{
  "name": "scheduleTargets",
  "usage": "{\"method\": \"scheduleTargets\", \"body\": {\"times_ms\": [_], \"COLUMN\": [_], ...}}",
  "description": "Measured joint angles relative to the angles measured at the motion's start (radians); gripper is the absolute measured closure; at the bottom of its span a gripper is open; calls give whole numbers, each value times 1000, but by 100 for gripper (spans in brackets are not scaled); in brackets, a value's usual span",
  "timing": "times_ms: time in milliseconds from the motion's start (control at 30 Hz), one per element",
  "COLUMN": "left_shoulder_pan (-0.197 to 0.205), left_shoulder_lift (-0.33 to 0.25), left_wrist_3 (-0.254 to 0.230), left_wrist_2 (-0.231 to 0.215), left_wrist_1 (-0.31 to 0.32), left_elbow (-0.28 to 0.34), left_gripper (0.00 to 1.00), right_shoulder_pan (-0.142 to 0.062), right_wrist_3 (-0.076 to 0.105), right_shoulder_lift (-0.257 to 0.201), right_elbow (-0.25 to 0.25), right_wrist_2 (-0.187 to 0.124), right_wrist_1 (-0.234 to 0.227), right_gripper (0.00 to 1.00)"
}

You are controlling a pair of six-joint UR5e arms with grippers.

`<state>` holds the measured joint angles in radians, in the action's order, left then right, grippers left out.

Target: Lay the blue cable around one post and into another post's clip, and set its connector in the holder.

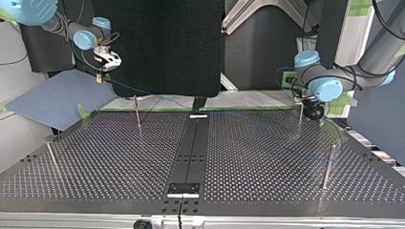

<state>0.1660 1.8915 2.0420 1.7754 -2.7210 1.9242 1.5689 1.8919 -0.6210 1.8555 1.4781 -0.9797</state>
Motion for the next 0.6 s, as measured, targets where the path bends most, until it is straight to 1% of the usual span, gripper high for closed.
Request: {"method": "scheduleTargets", "body": {"times_ms": [133, 200, 367, 500, 600], "left_shoulder_pan": [4, 6, 12, 15, 16], "left_shoulder_lift": [9, 10, 11, 11, 11], "left_wrist_3": [0, 0, 6, 24, 30], "left_wrist_2": [-13, -15, -11, -10, -11], "left_wrist_1": [4, 6, 8, 14, 17], "left_elbow": [0, 0, 0, 0, 1], "left_gripper": [0, 0, 0, 0, 0], "right_shoulder_pan": [-22, -32, -50, -57, -59], "right_wrist_3": [16, 19, 20, 17, 4], "right_shoulder_lift": [8, 17, 55, 68, 71], "right_elbow": [0, 0, -2, -5, -9], "right_wrist_2": [29, 35, 39, 39, 40], "right_wrist_1": [12, 14, 13, 15, 18], "right_gripper": [100, 100, 100, 100, 100]}}
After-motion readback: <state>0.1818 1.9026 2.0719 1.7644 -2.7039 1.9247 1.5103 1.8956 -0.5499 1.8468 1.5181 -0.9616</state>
